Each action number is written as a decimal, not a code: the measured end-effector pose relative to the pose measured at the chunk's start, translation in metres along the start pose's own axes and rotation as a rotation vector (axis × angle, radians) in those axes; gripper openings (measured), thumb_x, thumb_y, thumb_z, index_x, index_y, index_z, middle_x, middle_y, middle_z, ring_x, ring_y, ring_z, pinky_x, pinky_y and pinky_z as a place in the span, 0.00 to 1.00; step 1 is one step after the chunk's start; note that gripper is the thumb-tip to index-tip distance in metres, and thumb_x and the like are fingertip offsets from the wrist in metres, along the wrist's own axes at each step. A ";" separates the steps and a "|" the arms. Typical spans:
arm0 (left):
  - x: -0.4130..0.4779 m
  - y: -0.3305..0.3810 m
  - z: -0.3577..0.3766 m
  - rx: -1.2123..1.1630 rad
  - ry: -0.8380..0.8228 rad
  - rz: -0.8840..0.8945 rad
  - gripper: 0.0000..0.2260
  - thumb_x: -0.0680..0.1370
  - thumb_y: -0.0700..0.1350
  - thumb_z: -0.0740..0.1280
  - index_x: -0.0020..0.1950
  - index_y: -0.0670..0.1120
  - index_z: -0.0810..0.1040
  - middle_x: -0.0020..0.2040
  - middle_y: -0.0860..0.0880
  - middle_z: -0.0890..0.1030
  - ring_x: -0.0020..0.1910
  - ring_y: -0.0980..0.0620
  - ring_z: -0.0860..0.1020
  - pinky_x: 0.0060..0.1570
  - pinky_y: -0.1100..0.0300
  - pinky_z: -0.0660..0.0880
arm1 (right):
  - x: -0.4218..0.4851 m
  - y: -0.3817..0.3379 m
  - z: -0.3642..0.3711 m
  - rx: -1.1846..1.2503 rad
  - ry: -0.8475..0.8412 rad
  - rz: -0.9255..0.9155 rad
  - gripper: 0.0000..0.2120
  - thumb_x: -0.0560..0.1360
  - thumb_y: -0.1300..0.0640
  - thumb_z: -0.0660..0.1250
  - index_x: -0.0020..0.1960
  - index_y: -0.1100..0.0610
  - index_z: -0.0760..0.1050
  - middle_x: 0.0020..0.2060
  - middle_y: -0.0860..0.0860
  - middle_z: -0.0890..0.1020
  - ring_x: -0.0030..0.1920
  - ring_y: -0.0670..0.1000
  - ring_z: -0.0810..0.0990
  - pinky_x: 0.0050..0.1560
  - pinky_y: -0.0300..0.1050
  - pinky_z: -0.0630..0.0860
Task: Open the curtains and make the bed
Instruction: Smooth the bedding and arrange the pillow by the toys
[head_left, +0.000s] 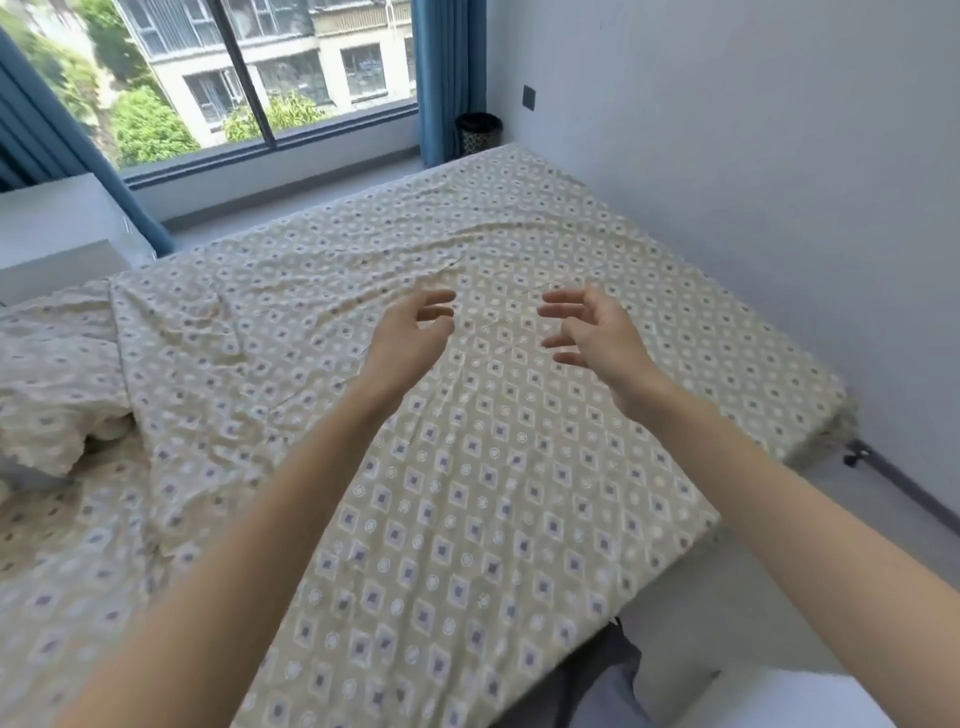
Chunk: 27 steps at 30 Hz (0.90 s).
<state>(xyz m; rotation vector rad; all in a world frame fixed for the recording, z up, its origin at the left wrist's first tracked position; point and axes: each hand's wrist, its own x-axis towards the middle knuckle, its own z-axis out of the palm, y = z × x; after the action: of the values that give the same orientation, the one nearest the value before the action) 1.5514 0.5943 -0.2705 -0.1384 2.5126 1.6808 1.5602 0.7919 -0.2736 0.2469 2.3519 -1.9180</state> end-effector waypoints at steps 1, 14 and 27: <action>0.013 0.003 0.021 -0.009 0.011 -0.020 0.17 0.78 0.41 0.60 0.66 0.51 0.74 0.59 0.52 0.78 0.57 0.52 0.77 0.56 0.56 0.74 | 0.016 0.007 -0.017 -0.015 -0.023 0.010 0.14 0.78 0.65 0.56 0.58 0.52 0.72 0.56 0.48 0.79 0.47 0.50 0.81 0.51 0.46 0.78; 0.104 0.086 0.182 -0.085 0.132 -0.117 0.17 0.79 0.41 0.59 0.66 0.51 0.74 0.59 0.53 0.78 0.57 0.52 0.77 0.56 0.57 0.74 | 0.136 0.019 -0.178 -0.040 -0.159 0.037 0.16 0.77 0.66 0.55 0.59 0.53 0.73 0.55 0.47 0.80 0.44 0.48 0.80 0.50 0.44 0.78; 0.171 0.176 0.308 -0.089 -0.072 0.067 0.17 0.79 0.40 0.59 0.67 0.50 0.73 0.59 0.52 0.79 0.54 0.54 0.78 0.52 0.61 0.73 | 0.174 0.023 -0.344 -0.014 0.116 0.017 0.14 0.78 0.66 0.55 0.56 0.52 0.73 0.55 0.48 0.79 0.42 0.48 0.79 0.45 0.42 0.77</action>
<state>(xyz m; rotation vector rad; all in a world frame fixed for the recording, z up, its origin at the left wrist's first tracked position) 1.3718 0.9443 -0.2513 -0.0020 2.4178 1.7894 1.4032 1.1444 -0.2558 0.3859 2.4250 -1.9286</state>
